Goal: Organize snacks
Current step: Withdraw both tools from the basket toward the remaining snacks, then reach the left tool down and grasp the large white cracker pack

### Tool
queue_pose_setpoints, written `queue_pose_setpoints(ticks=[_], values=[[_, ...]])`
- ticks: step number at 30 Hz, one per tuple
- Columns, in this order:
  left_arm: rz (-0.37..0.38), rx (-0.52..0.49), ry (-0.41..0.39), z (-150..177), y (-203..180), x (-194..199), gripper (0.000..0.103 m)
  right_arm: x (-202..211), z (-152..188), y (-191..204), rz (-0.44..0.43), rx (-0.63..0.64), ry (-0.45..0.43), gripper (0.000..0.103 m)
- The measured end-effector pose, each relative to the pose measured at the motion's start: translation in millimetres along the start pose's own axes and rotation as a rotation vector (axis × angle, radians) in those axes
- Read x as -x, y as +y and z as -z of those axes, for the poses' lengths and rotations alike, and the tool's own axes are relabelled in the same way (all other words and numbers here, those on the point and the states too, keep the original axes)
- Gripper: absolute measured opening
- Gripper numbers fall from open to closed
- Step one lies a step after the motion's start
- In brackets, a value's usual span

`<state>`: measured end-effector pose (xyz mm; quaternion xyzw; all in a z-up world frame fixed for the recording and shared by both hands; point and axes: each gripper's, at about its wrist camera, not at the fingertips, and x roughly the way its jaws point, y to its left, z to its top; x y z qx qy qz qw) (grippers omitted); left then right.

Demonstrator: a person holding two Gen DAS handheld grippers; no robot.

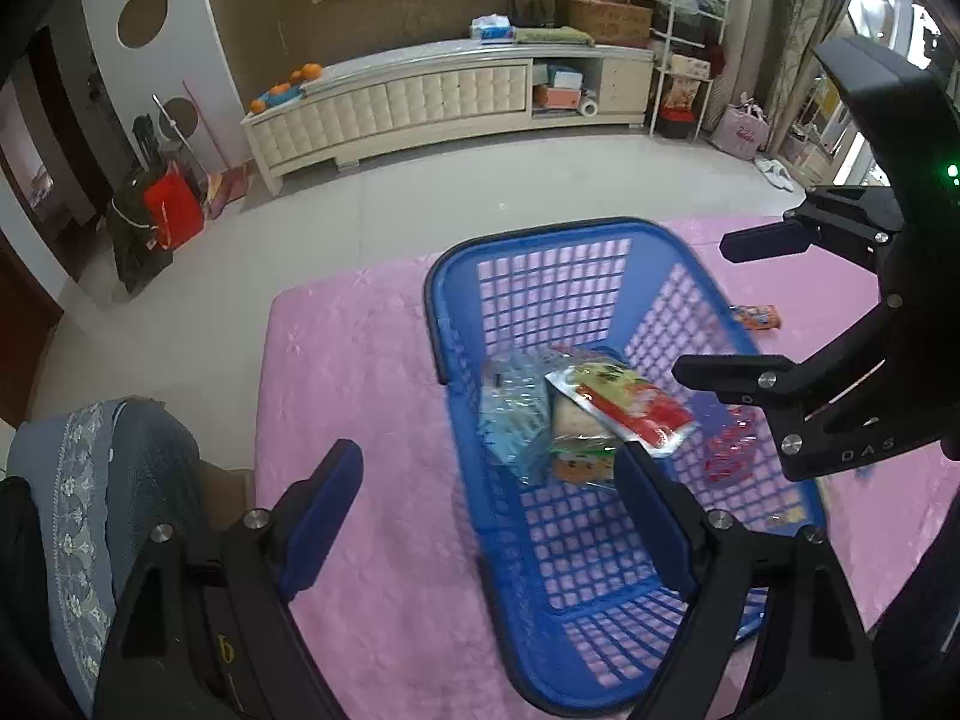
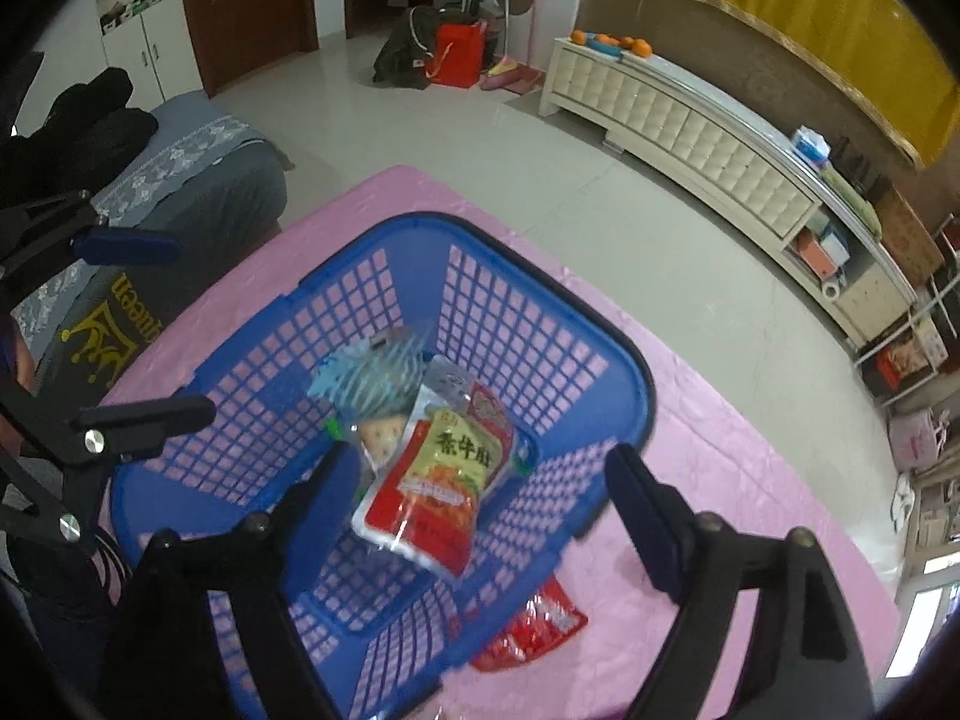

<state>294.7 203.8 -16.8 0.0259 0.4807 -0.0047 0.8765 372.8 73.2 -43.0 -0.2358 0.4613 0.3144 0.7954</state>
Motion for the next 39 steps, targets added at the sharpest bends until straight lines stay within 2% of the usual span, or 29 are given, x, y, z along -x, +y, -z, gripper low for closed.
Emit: queue_pose_setpoints(ticks=[11,19,29,36,39], values=[[0.015,-0.051,-0.061,6.7,-48.1,52.4,0.084,66.3,38.2,-3.8,0.011,-0.055,-0.055,0.087],[0.028,-0.13,-0.092,17.3,-104.0,82.7,0.084,111.4,86.5,-17.3,0.012,-0.133,-0.103,0.087],[0.079,-0.219,-0.113,25.2,-160.5,90.6,0.084,148.3,154.9,-43.0,0.052,-0.223,-0.144,0.087],[0.117,-0.308,-0.146,42.2,-207.5,89.8,0.084,164.2,208.8,-63.6,0.139,-0.321,-0.183,0.087],[0.135,-0.332,-0.149,49.4,-223.4,84.3,0.084,170.6,229.7,-67.1,0.153,-0.352,-0.227,0.087]])
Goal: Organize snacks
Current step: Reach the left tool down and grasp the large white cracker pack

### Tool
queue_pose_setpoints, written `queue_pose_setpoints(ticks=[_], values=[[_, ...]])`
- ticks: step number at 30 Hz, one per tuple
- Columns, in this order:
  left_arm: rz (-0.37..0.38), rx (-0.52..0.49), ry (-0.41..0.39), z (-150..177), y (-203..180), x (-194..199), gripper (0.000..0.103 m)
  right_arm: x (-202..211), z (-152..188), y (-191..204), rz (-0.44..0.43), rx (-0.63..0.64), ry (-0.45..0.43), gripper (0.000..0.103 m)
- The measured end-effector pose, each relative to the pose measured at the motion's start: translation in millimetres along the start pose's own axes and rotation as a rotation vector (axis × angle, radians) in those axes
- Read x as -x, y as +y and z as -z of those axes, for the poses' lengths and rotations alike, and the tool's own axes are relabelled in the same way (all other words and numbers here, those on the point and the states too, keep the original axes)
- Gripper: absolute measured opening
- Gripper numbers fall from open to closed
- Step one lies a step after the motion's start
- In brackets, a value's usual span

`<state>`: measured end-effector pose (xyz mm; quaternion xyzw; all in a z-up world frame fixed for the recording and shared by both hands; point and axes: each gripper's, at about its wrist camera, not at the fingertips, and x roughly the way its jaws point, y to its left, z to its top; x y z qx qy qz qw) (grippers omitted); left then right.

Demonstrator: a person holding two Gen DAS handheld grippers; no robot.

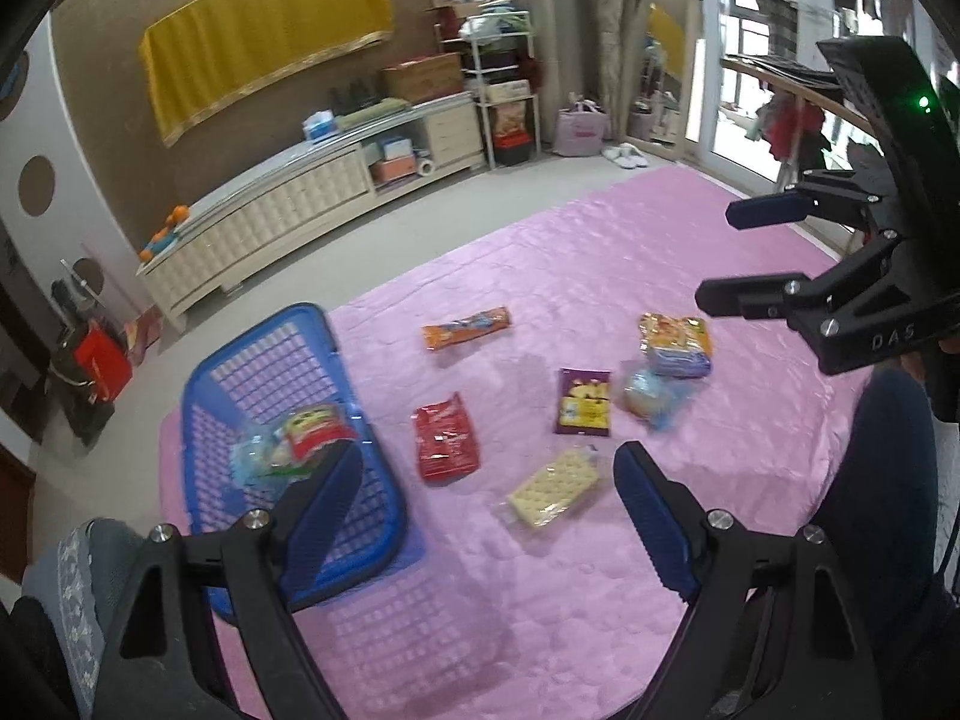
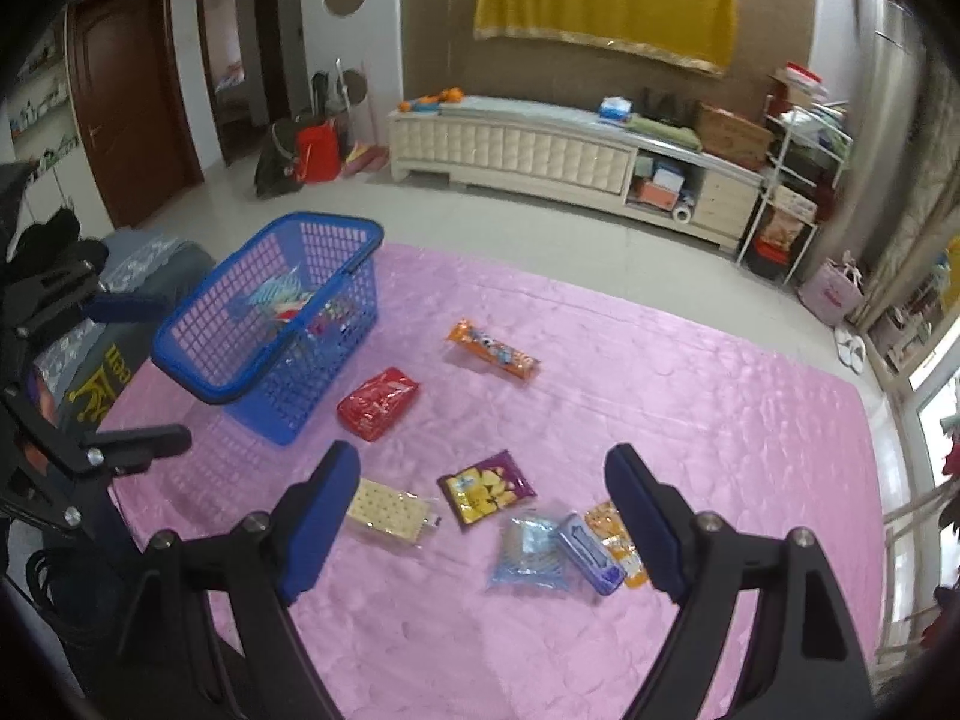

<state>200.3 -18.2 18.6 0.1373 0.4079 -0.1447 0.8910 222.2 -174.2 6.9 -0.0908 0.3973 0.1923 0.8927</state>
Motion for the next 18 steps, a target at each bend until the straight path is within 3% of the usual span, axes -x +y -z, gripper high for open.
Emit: queue_pose_setpoints(ticks=[7,12,18], values=[[0.031,-0.054,0.015,7.6,-29.5,-24.8,0.084,1.1,32.1,-15.3,0.035,-0.052,-0.014,0.087],[0.078,-0.029,0.036,13.5,-39.7,-48.0,0.084,-13.1,58.6,-22.9,0.034,-0.133,0.034,0.087],[0.101,-0.062,0.047,26.3,-55.8,-67.9,0.084,-29.8,91.0,-32.3,0.095,-0.183,0.073,0.087]])
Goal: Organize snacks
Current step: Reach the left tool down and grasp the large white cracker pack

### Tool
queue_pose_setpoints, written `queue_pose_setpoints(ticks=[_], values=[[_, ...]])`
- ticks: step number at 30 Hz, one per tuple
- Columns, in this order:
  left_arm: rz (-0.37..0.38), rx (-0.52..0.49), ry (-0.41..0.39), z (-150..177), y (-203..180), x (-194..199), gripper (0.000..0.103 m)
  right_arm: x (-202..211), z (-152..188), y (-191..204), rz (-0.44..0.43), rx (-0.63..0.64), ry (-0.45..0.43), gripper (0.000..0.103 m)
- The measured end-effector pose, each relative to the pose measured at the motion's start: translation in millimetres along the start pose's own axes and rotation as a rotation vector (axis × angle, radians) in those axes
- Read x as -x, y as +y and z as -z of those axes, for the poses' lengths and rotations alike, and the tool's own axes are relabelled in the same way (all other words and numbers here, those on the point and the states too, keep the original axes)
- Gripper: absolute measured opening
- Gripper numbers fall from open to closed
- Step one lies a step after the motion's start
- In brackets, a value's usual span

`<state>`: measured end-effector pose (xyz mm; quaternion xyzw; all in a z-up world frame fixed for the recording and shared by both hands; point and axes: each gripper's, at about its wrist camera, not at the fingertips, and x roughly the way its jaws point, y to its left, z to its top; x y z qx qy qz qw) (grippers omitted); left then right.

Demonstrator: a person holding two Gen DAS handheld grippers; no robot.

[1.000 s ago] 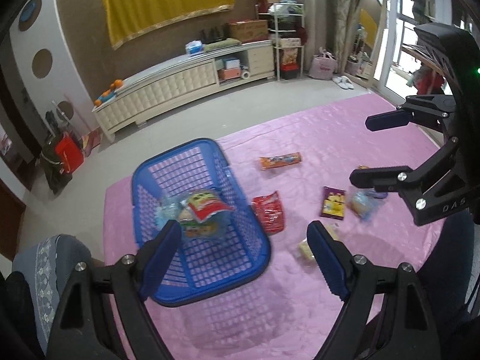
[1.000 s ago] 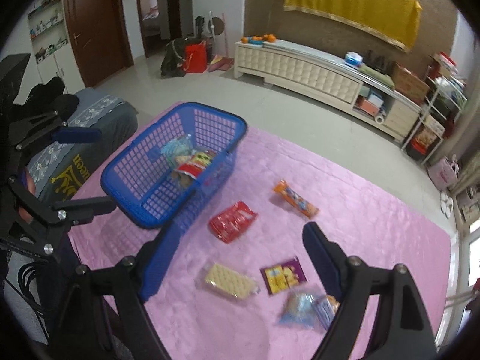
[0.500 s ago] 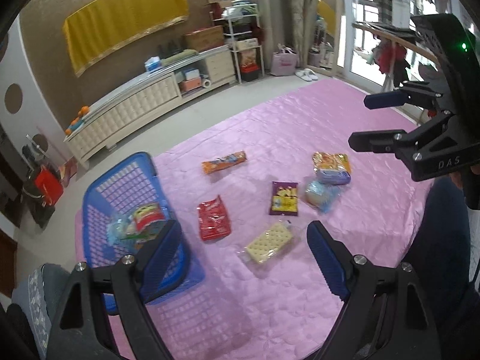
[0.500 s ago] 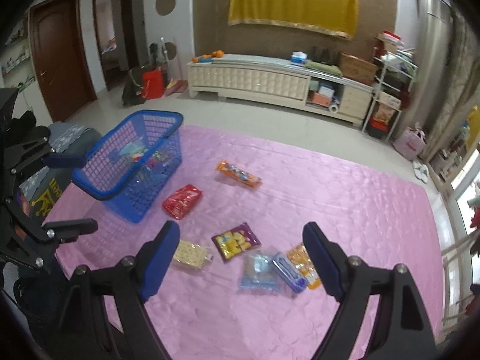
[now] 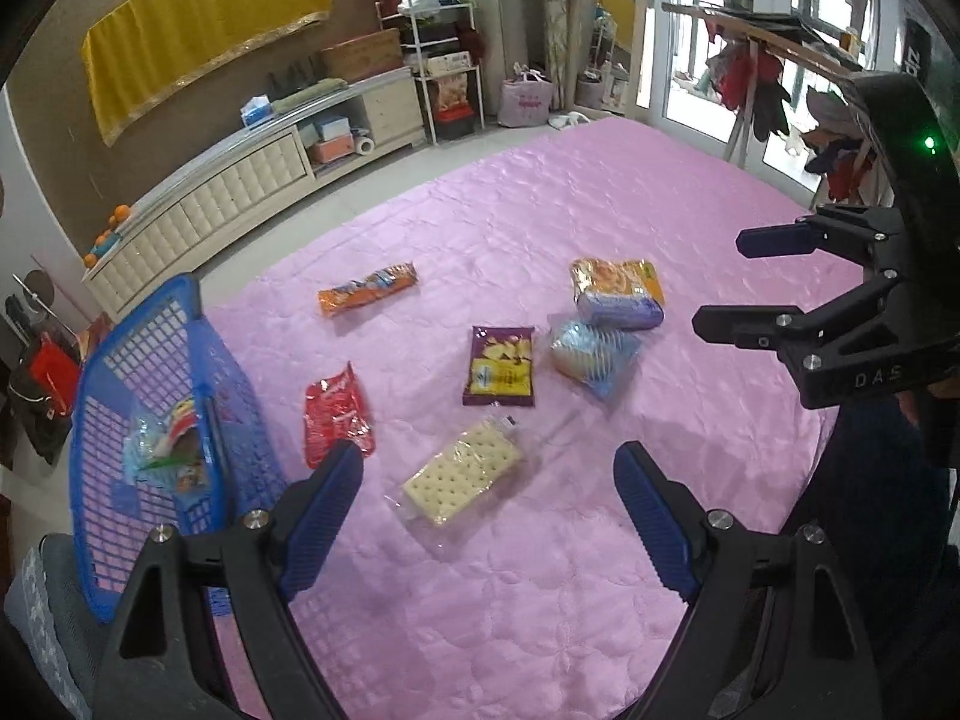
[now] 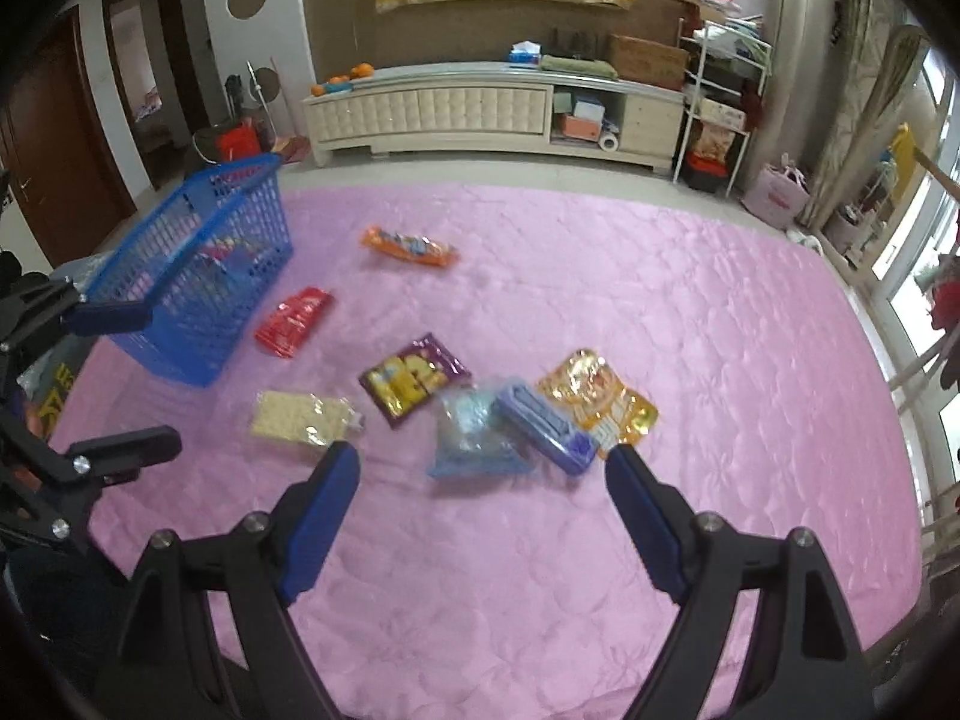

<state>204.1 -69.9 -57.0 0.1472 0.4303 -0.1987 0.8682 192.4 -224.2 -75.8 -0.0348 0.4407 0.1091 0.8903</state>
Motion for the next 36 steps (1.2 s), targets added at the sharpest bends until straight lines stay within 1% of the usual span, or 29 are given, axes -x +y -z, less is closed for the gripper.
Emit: queue_pose_setpoints(ticks=[7,11,14,18,23,26,28,29,30,31,34,35,36], values=[[0.009,-0.015,0.022,18.5,-4.7,-30.5,0.084,-24.9,29.2,-7.1,-0.037,-0.08,0.041,0.087],[0.033,-0.015,0.058,24.6,-2.1,-55.1,0.084,-35.5,39.1,-7.5,-0.031,-0.095,0.025,0.087],[0.037,-0.028,0.096,26.0,2.0,-74.3,0.084,-43.8,43.6,-10.6,-0.031,-0.117,0.008,0.087],[0.062,-0.04,0.142,24.6,9.2,-95.7,0.084,-58.9,47.0,-15.9,-0.049,-0.141,0.015,0.087],[0.041,-0.091,0.182,22.0,18.9,-120.0,0.084,-72.0,56.7,-23.5,-0.071,-0.175,0.027,0.087],[0.035,-0.088,0.218,21.9,25.2,-135.6,0.084,-77.1,62.6,-25.3,-0.076,-0.182,0.04,0.087],[0.05,-0.12,0.246,23.8,23.4,-144.6,0.085,-78.7,66.6,-27.4,-0.071,-0.189,0.046,0.087],[0.065,-0.127,0.227,23.4,24.1,-144.5,0.085,-79.3,67.6,-28.5,-0.072,-0.195,0.049,0.087],[0.079,-0.125,0.234,23.4,25.6,-147.8,0.085,-79.4,69.3,-30.2,-0.072,-0.201,0.052,0.087],[0.103,-0.102,0.246,22.6,29.5,-150.3,0.085,-79.2,70.4,-31.4,-0.071,-0.205,0.053,0.087],[0.141,-0.042,0.26,24.5,37.2,-153.8,0.084,-75.5,71.9,-32.9,-0.069,-0.207,0.049,0.087],[0.138,-0.038,0.254,25.9,37.1,-152.8,0.083,-74.6,72.7,-33.4,-0.071,-0.209,0.047,0.087],[0.136,-0.035,0.251,27.0,36.8,-152.0,0.077,-73.4,73.6,-33.9,-0.072,-0.213,0.048,0.087]])
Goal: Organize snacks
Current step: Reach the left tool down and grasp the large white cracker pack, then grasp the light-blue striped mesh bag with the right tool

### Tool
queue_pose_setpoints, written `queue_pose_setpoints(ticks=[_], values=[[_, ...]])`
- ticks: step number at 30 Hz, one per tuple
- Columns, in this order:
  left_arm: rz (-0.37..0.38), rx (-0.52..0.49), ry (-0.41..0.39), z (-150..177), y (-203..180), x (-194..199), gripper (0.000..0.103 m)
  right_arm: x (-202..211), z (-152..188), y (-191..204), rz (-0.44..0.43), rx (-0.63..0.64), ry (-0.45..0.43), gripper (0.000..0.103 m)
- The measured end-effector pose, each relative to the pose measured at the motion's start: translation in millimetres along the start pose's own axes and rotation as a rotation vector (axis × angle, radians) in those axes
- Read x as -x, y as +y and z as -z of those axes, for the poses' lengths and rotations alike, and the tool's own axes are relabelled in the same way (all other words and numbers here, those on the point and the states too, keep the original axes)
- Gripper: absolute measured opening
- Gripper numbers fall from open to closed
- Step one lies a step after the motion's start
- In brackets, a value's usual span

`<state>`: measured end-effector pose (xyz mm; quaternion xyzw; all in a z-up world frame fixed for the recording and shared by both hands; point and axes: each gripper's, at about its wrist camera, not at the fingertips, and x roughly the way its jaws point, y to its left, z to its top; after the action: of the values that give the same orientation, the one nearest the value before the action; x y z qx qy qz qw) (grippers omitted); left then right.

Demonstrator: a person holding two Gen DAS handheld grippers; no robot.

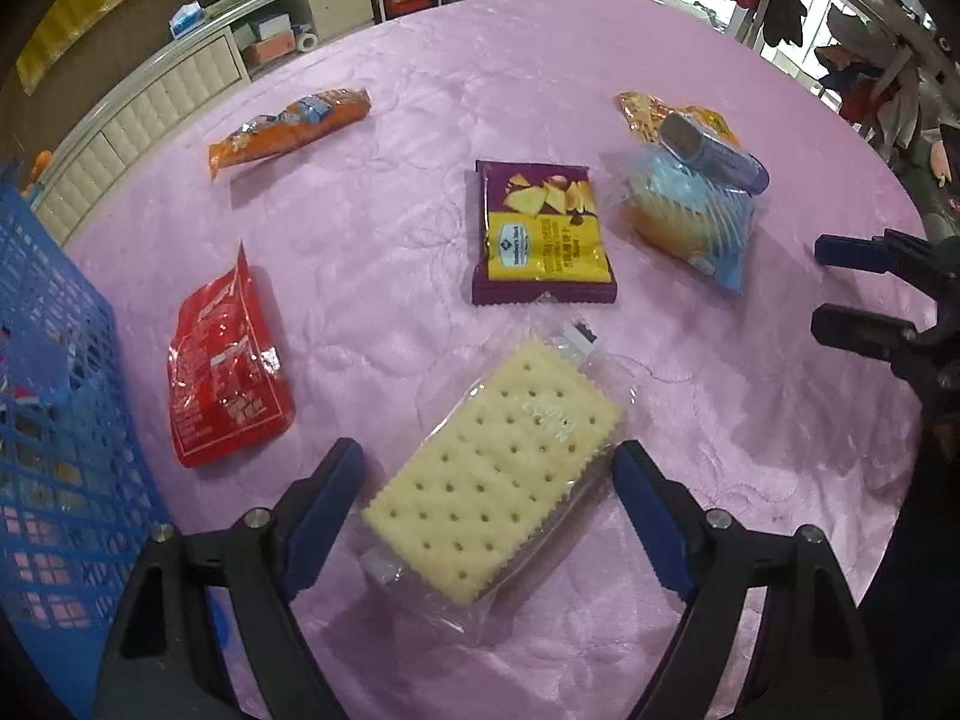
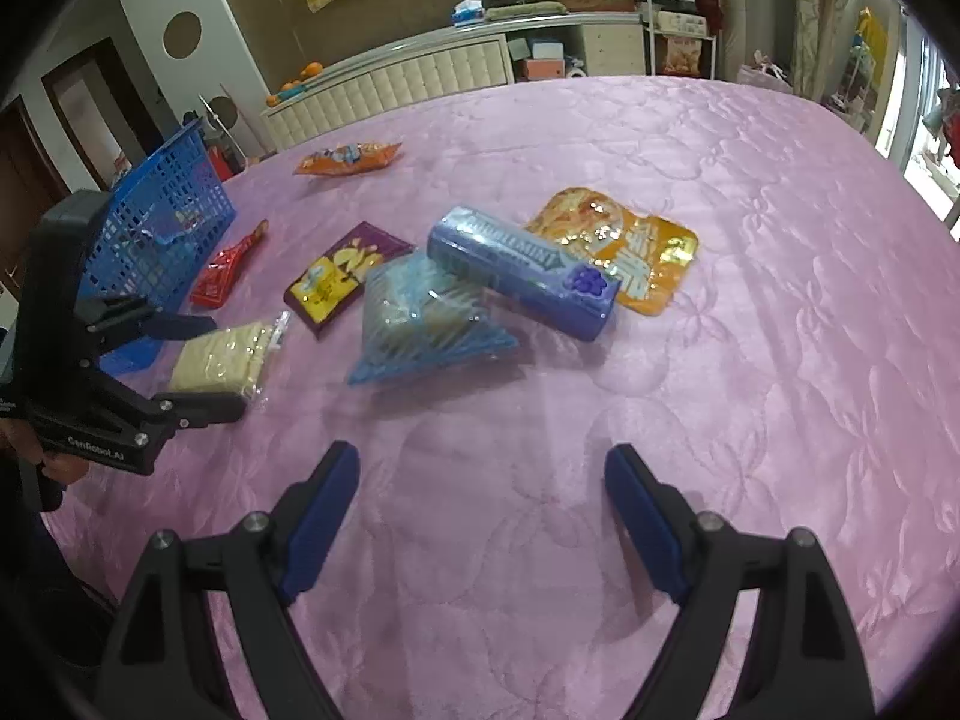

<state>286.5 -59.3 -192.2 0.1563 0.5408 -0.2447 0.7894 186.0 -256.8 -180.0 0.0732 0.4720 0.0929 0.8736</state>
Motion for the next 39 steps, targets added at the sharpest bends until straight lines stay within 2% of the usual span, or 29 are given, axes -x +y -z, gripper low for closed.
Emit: queue_pose_setpoints(ticks=[3,9,13,19,21,27,33,39], values=[[-0.012,0.033,-0.016,7.7,-7.7,6.7,0.06,1.1,2.3,-1.4,-0.01,-0.012,0.007,0.087],[-0.055,0.159,-0.066,30.4,-22.7,20.3,0.05,2.2,3.2,-2.0,-0.026,-0.031,0.025,0.087],[-0.164,0.24,-0.094,47.2,-41.1,29.3,0.05,-1.4,-1.1,2.2,-0.031,-0.033,0.044,0.087],[-0.202,0.351,-0.149,64.7,-51.7,41.4,0.049,-11.6,-11.6,12.2,-0.004,-0.001,0.087,0.087],[-0.219,0.358,-0.157,65.5,-52.3,46.9,0.049,-16.0,-16.5,15.3,-0.005,0.0,0.101,0.087],[-0.179,0.444,-0.171,56.1,-32.8,61.5,0.049,-30.8,-30.9,24.4,0.02,0.04,0.112,0.087],[-0.167,0.435,-0.181,51.5,-25.0,64.2,0.049,-47.5,-48.8,35.1,0.061,0.105,0.124,0.087],[-0.167,0.442,-0.166,48.5,-17.4,58.4,0.049,-57.5,-60.8,39.3,0.065,0.123,0.113,0.087]])
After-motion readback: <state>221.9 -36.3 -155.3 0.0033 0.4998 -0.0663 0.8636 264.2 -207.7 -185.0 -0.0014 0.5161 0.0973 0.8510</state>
